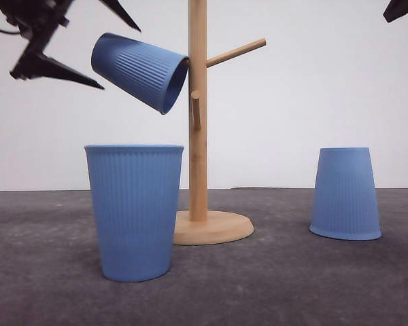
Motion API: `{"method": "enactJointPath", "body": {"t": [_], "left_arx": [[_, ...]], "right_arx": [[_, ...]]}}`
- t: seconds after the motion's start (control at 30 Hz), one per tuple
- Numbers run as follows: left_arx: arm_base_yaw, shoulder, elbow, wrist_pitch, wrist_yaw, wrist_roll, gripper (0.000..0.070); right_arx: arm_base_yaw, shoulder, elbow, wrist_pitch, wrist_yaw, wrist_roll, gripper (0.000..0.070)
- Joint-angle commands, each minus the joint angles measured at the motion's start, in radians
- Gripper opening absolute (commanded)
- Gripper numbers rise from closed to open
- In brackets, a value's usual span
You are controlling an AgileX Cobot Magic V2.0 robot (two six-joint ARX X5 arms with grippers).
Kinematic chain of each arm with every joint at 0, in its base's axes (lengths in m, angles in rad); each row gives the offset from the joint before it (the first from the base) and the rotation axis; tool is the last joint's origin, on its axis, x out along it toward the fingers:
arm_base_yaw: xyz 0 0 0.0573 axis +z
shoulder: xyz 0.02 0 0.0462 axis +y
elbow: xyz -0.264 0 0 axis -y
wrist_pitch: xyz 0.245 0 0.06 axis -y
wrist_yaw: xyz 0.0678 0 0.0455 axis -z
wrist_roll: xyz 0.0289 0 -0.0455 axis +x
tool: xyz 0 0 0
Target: Place three cups
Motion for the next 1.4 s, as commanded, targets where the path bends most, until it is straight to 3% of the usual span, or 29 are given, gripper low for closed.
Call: {"method": "enactJointPath", "body": {"t": [0.0,0.2,0.3,0.47,0.57,0.7,0.8,1.03,1.2,1.37], "left_arx": [[0.0,-0.006,0.02,-0.018,0.008,0.055,0.0599],[0.002,-0.072,-0.002,-0.092,0.012,0.127,0.0588],[0.007,-0.126,-0.041,-0.082,-0.023,0.135,0.0546],[0.023,-0.253,-0.18,-0.007,-0.075,0.145,0.0544],[0.034,-0.35,-0.298,0.055,-0.116,0.141,0.0544],[0.053,-0.466,-0.432,0.103,-0.165,0.144,0.0544],[0.069,-0.528,-0.507,0.125,-0.169,0.153,0.0544],[0.084,-0.576,-0.579,0.121,-0.179,0.157,0.0544],[0.084,-0.577,-0.579,0.123,-0.184,0.152,0.0544],[0.084,-0.577,-0.579,0.123,-0.188,0.152,0.0544]], "right_arx": [[0.003,0.003,0.011,0.01,0.001,0.012,0.0441],[0.003,0.003,0.011,0.01,0.001,0.012,0.0441],[0.003,0.003,0.011,0.01,0.001,0.017,0.0441],[0.003,0.003,0.011,0.01,0.001,0.053,0.0442],[0.002,0.005,0.011,0.009,0.005,0.101,0.0442],[-0.012,0.031,0.015,-0.009,0.008,0.217,0.0444],[-0.036,0.085,0.024,-0.04,0.004,0.253,0.0472],[-0.072,0.298,0.053,-0.024,-0.028,0.209,0.054],[-0.079,0.457,0.053,0.109,-0.023,0.194,0.0644],[-0.09,0.603,0.053,0.283,-0.016,0.173,0.0661]]}}
